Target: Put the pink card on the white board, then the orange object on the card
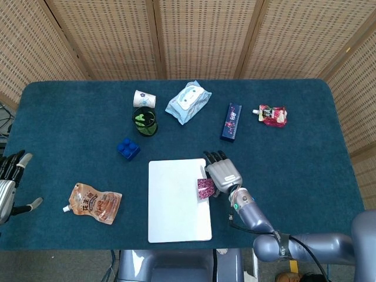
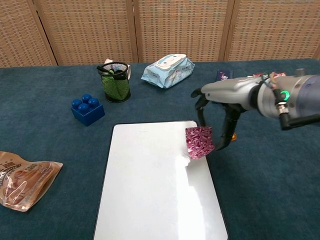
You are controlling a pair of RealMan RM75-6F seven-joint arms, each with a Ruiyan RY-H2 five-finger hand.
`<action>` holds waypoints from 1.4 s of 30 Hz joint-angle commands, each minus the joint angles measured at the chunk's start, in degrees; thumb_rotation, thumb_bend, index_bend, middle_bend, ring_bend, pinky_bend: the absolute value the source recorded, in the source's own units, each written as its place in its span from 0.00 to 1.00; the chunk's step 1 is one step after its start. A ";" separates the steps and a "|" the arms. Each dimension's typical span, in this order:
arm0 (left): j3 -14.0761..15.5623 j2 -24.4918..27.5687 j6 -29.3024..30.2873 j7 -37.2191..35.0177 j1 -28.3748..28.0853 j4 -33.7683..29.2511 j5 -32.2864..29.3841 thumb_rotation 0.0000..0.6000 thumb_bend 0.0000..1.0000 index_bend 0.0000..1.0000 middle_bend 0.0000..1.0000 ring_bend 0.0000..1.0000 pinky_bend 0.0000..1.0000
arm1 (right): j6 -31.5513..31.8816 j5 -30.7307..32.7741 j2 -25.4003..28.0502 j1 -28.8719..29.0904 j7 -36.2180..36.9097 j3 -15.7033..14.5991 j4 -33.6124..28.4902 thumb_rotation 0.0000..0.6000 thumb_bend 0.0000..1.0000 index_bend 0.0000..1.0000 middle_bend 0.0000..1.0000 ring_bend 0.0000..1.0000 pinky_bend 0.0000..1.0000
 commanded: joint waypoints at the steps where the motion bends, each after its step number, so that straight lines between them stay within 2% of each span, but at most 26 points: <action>1: 0.05 0.14 -0.09 -0.34 0.01 0.12 0.04 1.00 0.00 0.00 0.00 0.00 0.00 | 2.96 3.54 -4.57 2.73 -2.58 1.07 0.49 1.00 0.14 0.46 0.00 0.00 0.00; 4: 0.08 0.19 -0.10 -0.62 0.04 0.21 0.08 1.00 0.00 0.00 0.00 0.00 0.00 | 4.34 5.06 -6.99 3.70 -3.02 1.81 1.20 1.00 0.13 0.43 0.00 0.00 0.00; 6: 0.09 0.22 -0.06 -0.72 0.09 0.25 0.08 1.00 0.00 0.00 0.00 0.00 0.00 | 5.00 5.78 -8.52 4.19 -3.02 2.27 1.82 1.00 0.10 0.28 0.00 0.00 0.00; 8: 0.12 0.23 0.00 -0.82 0.12 0.27 0.13 1.00 0.00 0.00 0.00 0.00 0.00 | 5.51 6.61 -9.60 4.58 -3.04 2.71 2.09 1.00 0.03 0.04 0.00 0.00 0.00; 10: 0.15 0.24 0.10 -0.90 0.18 0.35 0.22 1.00 0.00 0.00 0.00 0.00 0.00 | 6.20 7.00 -10.01 4.78 -2.91 3.22 1.85 1.00 0.00 0.00 0.00 0.00 0.00; 17: 0.13 0.19 -0.08 -0.82 0.11 0.50 0.09 1.00 0.00 0.00 0.00 0.00 0.00 | 7.63 5.60 -6.66 4.08 -2.22 3.69 -0.98 1.00 0.00 0.00 0.00 0.00 0.00; 21: 0.16 0.09 -0.29 -0.50 0.00 0.41 0.06 1.00 0.00 0.00 0.00 0.00 0.00 | 7.48 3.83 -3.58 2.99 -1.77 2.32 -1.25 1.00 0.00 0.00 0.00 0.00 0.00; 22: 0.15 0.05 -0.28 -0.41 0.01 0.40 0.01 1.00 0.00 0.00 0.00 0.00 0.00 | 7.25 3.13 -3.03 2.52 -1.22 1.87 -0.77 1.00 0.03 0.04 0.00 0.00 0.00; 26: 0.17 -0.12 -0.46 0.16 -0.11 0.25 -0.01 1.00 0.00 0.00 0.00 0.00 0.00 | 5.70 0.38 -1.97 0.17 2.51 0.20 3.46 1.00 0.14 0.27 0.00 0.00 0.00; 31: 0.23 -0.33 -0.75 0.88 -0.28 0.15 -0.06 1.00 0.00 0.00 0.00 0.00 0.00 | 3.37 -2.72 -2.11 -2.46 7.53 -1.22 9.07 1.00 0.22 0.38 0.00 0.00 0.00; 36: 0.28 -0.45 -1.21 1.53 -0.54 -0.01 -0.16 1.00 0.00 0.00 0.00 0.00 0.00 | 1.59 -8.75 -3.44 -4.97 13.52 -2.05 13.97 1.00 0.26 0.40 0.00 0.00 0.00; 42: 0.30 -0.44 -1.37 1.61 -0.60 -0.08 -0.34 1.00 0.00 0.00 0.00 0.00 0.00 | -0.04 -10.92 -5.26 -5.87 14.78 -2.47 17.73 1.00 0.26 0.40 0.00 0.00 0.00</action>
